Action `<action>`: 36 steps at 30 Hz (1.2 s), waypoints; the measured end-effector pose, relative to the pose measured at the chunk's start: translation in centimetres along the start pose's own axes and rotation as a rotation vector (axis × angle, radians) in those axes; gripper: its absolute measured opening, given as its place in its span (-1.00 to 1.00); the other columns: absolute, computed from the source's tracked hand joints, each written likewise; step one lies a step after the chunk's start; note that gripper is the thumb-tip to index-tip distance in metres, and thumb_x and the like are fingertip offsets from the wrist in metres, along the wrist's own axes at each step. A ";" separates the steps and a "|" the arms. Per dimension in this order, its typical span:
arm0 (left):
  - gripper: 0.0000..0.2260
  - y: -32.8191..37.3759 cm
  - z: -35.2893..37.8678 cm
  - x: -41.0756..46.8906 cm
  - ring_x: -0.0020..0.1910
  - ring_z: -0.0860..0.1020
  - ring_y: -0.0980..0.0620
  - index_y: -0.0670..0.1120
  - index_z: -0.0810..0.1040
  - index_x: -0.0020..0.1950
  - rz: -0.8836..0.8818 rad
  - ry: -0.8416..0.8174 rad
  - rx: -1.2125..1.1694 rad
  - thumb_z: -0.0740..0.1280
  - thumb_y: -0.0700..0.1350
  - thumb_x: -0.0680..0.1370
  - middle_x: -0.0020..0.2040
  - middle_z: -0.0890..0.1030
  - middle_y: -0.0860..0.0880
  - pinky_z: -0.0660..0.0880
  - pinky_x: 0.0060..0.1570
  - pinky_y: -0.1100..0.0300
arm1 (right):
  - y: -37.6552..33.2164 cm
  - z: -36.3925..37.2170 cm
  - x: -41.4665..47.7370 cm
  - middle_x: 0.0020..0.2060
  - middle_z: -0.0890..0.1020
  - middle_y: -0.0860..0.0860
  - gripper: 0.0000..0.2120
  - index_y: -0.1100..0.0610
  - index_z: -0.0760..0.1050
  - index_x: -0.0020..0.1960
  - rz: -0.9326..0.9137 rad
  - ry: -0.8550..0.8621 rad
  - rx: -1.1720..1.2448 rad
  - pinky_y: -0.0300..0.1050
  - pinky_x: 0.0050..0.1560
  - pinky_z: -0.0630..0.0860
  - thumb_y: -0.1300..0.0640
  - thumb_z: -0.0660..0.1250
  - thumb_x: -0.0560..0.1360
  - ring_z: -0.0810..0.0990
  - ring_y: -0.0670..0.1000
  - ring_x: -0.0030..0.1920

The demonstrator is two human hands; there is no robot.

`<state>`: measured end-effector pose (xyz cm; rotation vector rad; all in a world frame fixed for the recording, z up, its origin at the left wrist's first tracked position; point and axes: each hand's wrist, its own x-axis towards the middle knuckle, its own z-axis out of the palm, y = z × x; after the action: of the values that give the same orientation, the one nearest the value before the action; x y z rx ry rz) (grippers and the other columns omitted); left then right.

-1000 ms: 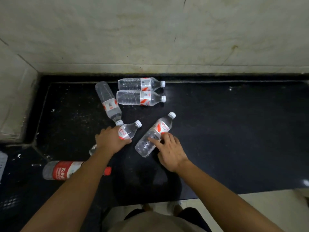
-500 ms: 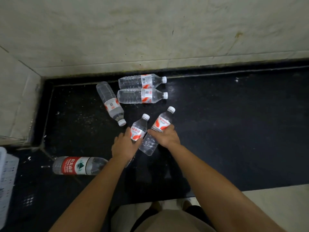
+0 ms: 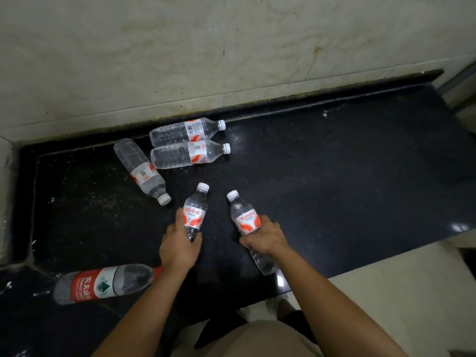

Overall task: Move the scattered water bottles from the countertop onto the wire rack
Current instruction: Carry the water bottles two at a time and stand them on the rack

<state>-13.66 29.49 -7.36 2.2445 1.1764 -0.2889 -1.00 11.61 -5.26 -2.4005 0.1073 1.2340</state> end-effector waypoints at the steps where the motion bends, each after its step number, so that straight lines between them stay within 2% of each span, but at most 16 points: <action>1: -0.22 0.1 -0.1 0.2 0.27 0.50 -0.22 0.09 0.07 0.60 -0.013 -0.010 -0.028 0.44 0.04 0.50 0.35 0.47 -0.18 0.48 0.18 -0.12 | 0.9 -0.2 -0.3 0.17 0.54 0.02 -0.34 -0.02 0.42 0.28 0.003 0.007 0.092 -0.04 0.17 0.57 -0.05 0.52 0.22 0.57 0.07 0.17; 3: -0.25 0.6 -0.1 0.5 0.27 0.52 -0.21 0.10 0.14 0.56 -0.058 -0.030 -0.110 0.46 0.03 0.48 0.34 0.51 -0.14 0.48 0.21 -0.12 | 2.7 -0.8 -1.1 -0.03 0.67 -0.02 -0.57 -0.01 0.54 0.10 0.039 0.001 0.362 -0.08 -0.01 0.64 0.09 0.51 0.25 0.66 0.01 -0.03; 5: -0.26 1.3 0.0 0.0 0.28 0.52 -0.18 0.11 0.18 0.55 -0.104 -0.053 -0.202 0.48 0.03 0.47 0.34 0.53 -0.09 0.46 0.25 -0.11 | 4.3 -1.3 -2.1 -0.14 0.71 0.00 -0.63 0.05 0.59 0.04 0.062 -0.025 0.551 -0.10 -0.12 0.64 0.18 0.48 0.24 0.67 0.00 -0.13; 7: -0.29 2.7 0.4 -1.4 0.26 0.54 -0.14 0.11 0.24 0.53 -0.109 -0.052 -0.292 0.50 0.03 0.45 0.32 0.56 -0.05 0.47 0.27 -0.11 | 6.2 -2.2 -3.0 -0.11 0.73 0.04 -0.54 0.07 0.61 0.07 0.057 -0.021 0.673 -0.01 -0.03 0.64 0.13 0.46 0.16 0.69 0.05 -0.08; 10: -0.35 6.4 0.8 -4.3 0.17 0.59 -0.05 0.11 0.35 0.46 -0.046 -0.035 -0.413 0.54 -0.02 0.42 0.20 0.60 0.04 0.49 0.19 -0.01 | 8.7 -4.8 -4.4 -0.02 0.71 0.07 -0.58 0.06 0.57 0.14 -0.001 0.021 0.853 0.01 0.04 0.64 0.20 0.43 0.28 0.69 0.09 0.02; 12: -0.37 9.8 1.0 -6.5 0.11 0.61 -0.01 0.12 0.39 0.41 0.036 -0.027 -0.480 0.56 -0.05 0.40 0.12 0.62 0.09 0.52 0.18 -0.01 | 10.4 -7.6 -5.0 0.01 0.71 0.10 -0.53 0.04 0.55 0.19 -0.063 0.049 0.942 0.11 0.13 0.65 0.16 0.43 0.28 0.70 0.12 0.04; 14: -0.38 13.9 1.3 -8.4 0.08 0.60 0.02 0.10 0.41 0.39 0.114 -0.014 -0.536 0.57 -0.08 0.39 0.09 0.60 0.10 0.51 0.15 0.03 | 12.1 -11.2 -5.5 0.02 0.71 0.10 -0.52 0.04 0.54 0.20 -0.148 0.081 1.005 0.12 0.14 0.65 0.13 0.42 0.28 0.71 0.12 0.04; 17: -0.38 21.4 2.2 -11.6 0.04 0.59 0.09 0.12 0.42 0.38 0.232 0.022 -0.595 0.58 -0.07 0.38 0.07 0.60 0.14 0.51 0.10 0.07 | 15.4 -17.7 -6.4 0.02 0.71 0.07 -0.64 0.04 0.54 0.19 -0.278 0.128 1.080 0.03 0.06 0.67 0.24 0.39 0.42 0.71 0.09 0.03; 21: -0.38 31.5 5.4 -17.0 0.02 0.61 0.15 0.11 0.45 0.34 0.355 0.091 -0.670 0.61 -0.07 0.35 0.05 0.61 0.20 0.54 0.09 0.07 | 22.3 -26.4 -8.0 -0.01 0.69 0.11 -0.47 0.08 0.52 0.22 -0.415 0.134 1.198 0.11 0.05 0.65 0.23 0.39 0.24 0.69 0.12 -0.01; 24: -0.39 38.8 9.2 -21.3 -0.01 0.67 0.09 0.12 0.46 0.31 0.386 0.069 -0.744 0.63 -0.10 0.33 0.04 0.66 0.11 0.60 0.10 -0.04 | 29.4 -32.8 -9.5 -0.09 0.67 0.08 -0.39 0.13 0.51 0.23 -0.495 0.172 1.232 -0.04 -0.07 0.62 0.20 0.42 0.16 0.69 0.06 -0.08; 26: -0.39 43.0 11.5 -23.6 -0.02 0.68 0.05 0.09 0.47 0.30 0.412 0.017 -0.774 0.64 -0.12 0.33 0.04 0.69 0.04 0.61 0.10 -0.09 | 33.5 -36.4 -10.5 -0.11 0.67 0.06 -0.33 0.15 0.51 0.21 -0.526 0.228 1.245 -0.02 -0.05 0.63 0.15 0.45 0.09 0.69 0.05 -0.09; 29: -0.40 49.5 14.6 -27.1 -0.01 0.69 0.05 0.05 0.51 0.29 0.483 -0.070 -0.733 0.65 -0.11 0.31 0.05 0.70 0.05 0.61 0.10 -0.08 | 39.7 -41.6 -11.6 -0.16 0.69 0.05 -0.48 0.16 0.55 0.12 -0.520 0.366 1.281 -0.05 -0.09 0.62 0.19 0.49 0.16 0.69 0.05 -0.12; 32: -0.55 55.7 17.0 -30.1 -0.08 0.70 0.05 0.03 0.60 0.15 0.583 -0.127 -0.700 0.63 -0.17 0.32 -0.05 0.72 0.05 0.62 -0.02 0.00 | 44.4 -46.7 -11.9 -0.21 0.67 0.10 -0.66 0.18 0.58 0.00 -0.544 0.470 1.354 -0.03 -0.15 0.59 0.21 0.50 0.24 0.66 0.10 -0.18; 34: -0.61 59.7 18.3 -31.4 -0.10 0.69 0.03 0.02 0.61 0.07 0.642 -0.167 -0.681 0.63 -0.19 0.32 -0.08 0.72 0.02 0.63 -0.06 0.00 | 46.8 -50.1 -11.5 -0.23 0.67 0.12 -0.69 0.17 0.59 -0.03 -0.585 0.519 1.432 -0.04 -0.17 0.59 0.22 0.48 0.24 0.64 0.10 -0.22; 36: -0.55 63.5 19.6 -32.4 -0.08 0.69 0.00 0.02 0.59 0.09 0.676 -0.215 -0.698 0.63 -0.11 0.26 -0.05 0.71 -0.01 0.63 -0.03 -0.06 | 48.7 -53.5 -10.7 -0.20 0.65 0.17 -0.62 0.17 0.58 0.03 -0.618 0.524 1.510 -0.03 -0.19 0.60 0.21 0.49 0.22 0.65 0.14 -0.22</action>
<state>19.96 -32.05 16.13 1.7811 0.2789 0.1382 20.27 -55.78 13.56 -1.1356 0.2888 0.0130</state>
